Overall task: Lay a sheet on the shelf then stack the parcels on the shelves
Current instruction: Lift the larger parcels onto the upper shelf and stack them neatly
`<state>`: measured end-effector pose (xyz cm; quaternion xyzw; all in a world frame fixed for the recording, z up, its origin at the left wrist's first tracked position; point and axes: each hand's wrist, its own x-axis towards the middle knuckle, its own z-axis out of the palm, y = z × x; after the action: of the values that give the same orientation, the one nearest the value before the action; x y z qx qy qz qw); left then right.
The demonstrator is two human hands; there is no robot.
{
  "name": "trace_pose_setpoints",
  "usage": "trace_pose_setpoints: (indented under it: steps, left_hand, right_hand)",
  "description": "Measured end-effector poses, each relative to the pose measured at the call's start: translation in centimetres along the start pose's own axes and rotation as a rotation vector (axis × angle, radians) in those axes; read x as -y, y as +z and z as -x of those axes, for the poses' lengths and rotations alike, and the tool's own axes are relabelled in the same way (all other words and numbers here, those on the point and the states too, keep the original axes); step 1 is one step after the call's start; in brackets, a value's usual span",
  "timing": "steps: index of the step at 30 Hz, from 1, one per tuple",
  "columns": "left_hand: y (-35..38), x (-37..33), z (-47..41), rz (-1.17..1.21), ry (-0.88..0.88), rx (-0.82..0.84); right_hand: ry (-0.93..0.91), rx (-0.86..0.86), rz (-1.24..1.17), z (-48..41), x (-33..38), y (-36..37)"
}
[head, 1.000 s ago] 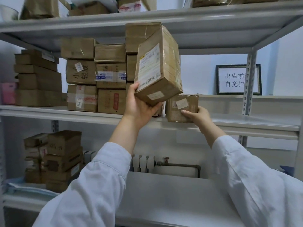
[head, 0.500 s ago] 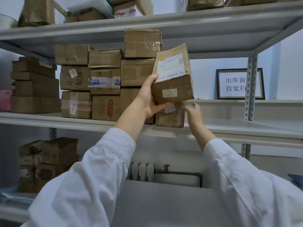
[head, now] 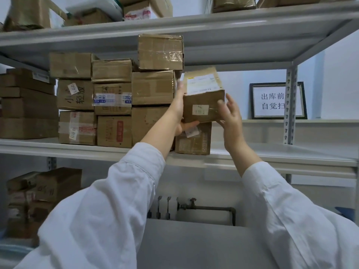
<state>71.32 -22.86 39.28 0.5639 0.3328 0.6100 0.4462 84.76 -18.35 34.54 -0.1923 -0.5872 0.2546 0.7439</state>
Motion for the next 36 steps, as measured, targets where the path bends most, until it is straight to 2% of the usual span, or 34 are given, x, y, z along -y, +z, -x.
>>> trace_pose_setpoints:
  steps: [2,5,9,11,16,25,28,32,34,36]
  left_hand:
    - [-0.4,-0.3,-0.5,-0.036,0.011,-0.036]
    - [-1.2,0.1,-1.8,-0.173,-0.002,-0.1]
    - [-2.6,1.6,-2.4,-0.476,0.147,-0.221]
    - [-2.9,2.8,-2.6,-0.521,0.139,-0.246]
    - [-2.5,4.7,-2.4,-0.526,0.029,-0.213]
    - [-2.0,6.6,-3.3,-0.556,0.099,-0.296]
    - [-1.8,7.5,-3.6,-0.522,0.094,-0.392]
    - [-0.7,8.3,-2.7,-0.568,0.213,-0.619]
    - [0.4,8.7,-2.3,-0.457,0.321,-0.65]
    - [1.7,8.8,-1.6,-0.261,0.45,-0.595]
  right_hand:
    - [0.002,0.048,0.098,-0.5,-0.4,0.6]
    - [0.039,-0.005,0.202,-1.4,-1.2,1.7]
    - [0.106,-0.034,0.4,-1.8,-2.1,2.6]
    - [0.192,-0.028,0.403,-1.9,-2.8,2.7]
    - [0.324,-0.033,0.374,-1.9,-3.6,2.6]
    - [0.364,0.051,0.349,-2.0,-3.5,2.1]
    - [0.365,-0.002,0.259,-1.2,-3.9,1.6]
    - [0.294,-0.11,0.315,-0.4,-4.7,1.0]
    - [0.211,-0.131,0.38,0.1,-4.5,0.4]
    - [0.075,-0.116,0.429,0.9,-3.4,-0.3]
